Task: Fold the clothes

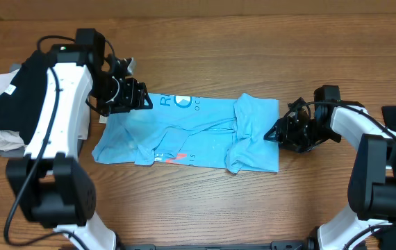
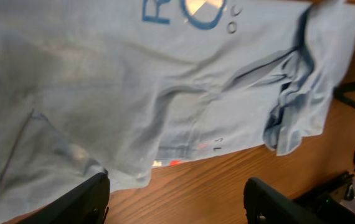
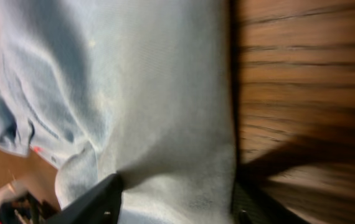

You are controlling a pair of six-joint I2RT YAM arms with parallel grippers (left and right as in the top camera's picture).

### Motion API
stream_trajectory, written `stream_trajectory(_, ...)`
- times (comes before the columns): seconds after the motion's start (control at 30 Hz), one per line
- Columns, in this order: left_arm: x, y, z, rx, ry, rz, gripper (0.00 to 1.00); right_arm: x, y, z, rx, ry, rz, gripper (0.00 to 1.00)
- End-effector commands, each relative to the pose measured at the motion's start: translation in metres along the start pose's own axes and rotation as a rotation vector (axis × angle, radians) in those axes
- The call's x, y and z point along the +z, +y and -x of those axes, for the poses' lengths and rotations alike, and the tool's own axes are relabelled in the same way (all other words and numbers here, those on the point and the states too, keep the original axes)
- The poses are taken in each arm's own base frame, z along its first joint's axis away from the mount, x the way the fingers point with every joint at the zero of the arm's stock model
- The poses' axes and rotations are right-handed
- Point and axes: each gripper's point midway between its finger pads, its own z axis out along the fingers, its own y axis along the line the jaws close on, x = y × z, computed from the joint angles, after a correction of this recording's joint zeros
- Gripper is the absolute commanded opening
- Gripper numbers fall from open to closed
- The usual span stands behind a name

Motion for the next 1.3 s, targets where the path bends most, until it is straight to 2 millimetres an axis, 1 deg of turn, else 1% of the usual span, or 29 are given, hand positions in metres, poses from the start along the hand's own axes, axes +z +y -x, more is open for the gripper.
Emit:
stream_trajectory(0.0, -0.053, -0.034, 0.003, 0.127, -0.166, -0.034, 0.76, 0.004, 0.006, -0.001, -0.032, 0.010, 0.044, 0.50)
stream_trajectory(0.03, -0.060, -0.038, 0.002, 0.140, -0.192, -0.033, 0.77, 0.004, 0.008, 0.001, -0.040, 0.004, 0.054, 0.45)
stream_trajectory(0.07, -0.067, -0.042, 0.001, 0.152, -0.215, -0.031, 0.78, 0.004, 0.009, 0.002, -0.049, -0.001, 0.062, 0.35)
stream_trajectory(0.17, -0.086, -0.049, -0.003, 0.180, -0.273, -0.020, 0.82, 0.003, 0.009, 0.006, -0.057, -0.015, 0.060, 0.11)
stream_trajectory(0.2, -0.090, -0.049, -0.005, 0.184, -0.285, -0.009, 0.82, 0.003, 0.007, 0.007, -0.053, -0.017, 0.051, 0.05)
stream_trajectory(0.23, -0.094, -0.050, -0.006, 0.188, -0.295, 0.001, 0.83, 0.001, 0.004, 0.007, -0.048, -0.020, 0.038, 0.04)
stream_trajectory(0.33, -0.100, -0.048, -0.010, 0.191, -0.309, 0.028, 0.85, -0.008, -0.016, 0.011, 0.016, -0.023, -0.089, 0.04)
stream_trajectory(0.43, -0.101, -0.048, -0.011, 0.190, -0.310, 0.030, 0.85, -0.031, -0.039, 0.016, 0.111, -0.028, -0.252, 0.04)
stream_trajectory(0.5, -0.101, -0.048, -0.010, 0.191, -0.311, 0.030, 0.86, -0.048, -0.048, 0.020, 0.155, -0.040, -0.333, 0.04)
stream_trajectory(0.57, -0.101, -0.048, -0.010, 0.193, -0.315, 0.030, 0.86, -0.063, -0.050, 0.026, 0.175, -0.062, -0.384, 0.04)
stream_trajectory(0.63, -0.101, -0.048, -0.009, 0.193, -0.316, 0.031, 0.86, -0.077, -0.043, 0.034, 0.165, -0.086, -0.396, 0.04)
stream_trajectory(0.7, -0.101, -0.048, -0.009, 0.193, -0.316, 0.031, 0.86, -0.086, -0.034, 0.039, 0.151, -0.104, -0.395, 0.04)
stream_trajectory(0.77, -0.101, -0.048, -0.009, 0.193, -0.316, 0.030, 0.86, -0.090, -0.025, 0.039, 0.131, -0.109, -0.397, 0.04)
stream_trajectory(0.83, -0.101, -0.048, -0.009, 0.193, -0.316, 0.030, 0.86, -0.087, -0.016, 0.036, 0.120, -0.101, -0.398, 0.04)
stream_trajectory(0.97, -0.102, -0.049, -0.009, 0.194, -0.318, 0.030, 0.86, -0.069, 0.012, 0.025, 0.029, -0.059, -0.411, 0.04)
stream_trajectory(1.13, -0.102, -0.049, -0.008, 0.195, -0.320, 0.030, 0.87, -0.037, 0.057, 0.012, -0.123, -0.028, -0.421, 0.04)
stream_trajectory(1.27, -0.102, -0.049, -0.008, 0.195, -0.320, 0.030, 0.87, -0.016, 0.081, 0.002, -0.217, -0.034, -0.476, 0.04)
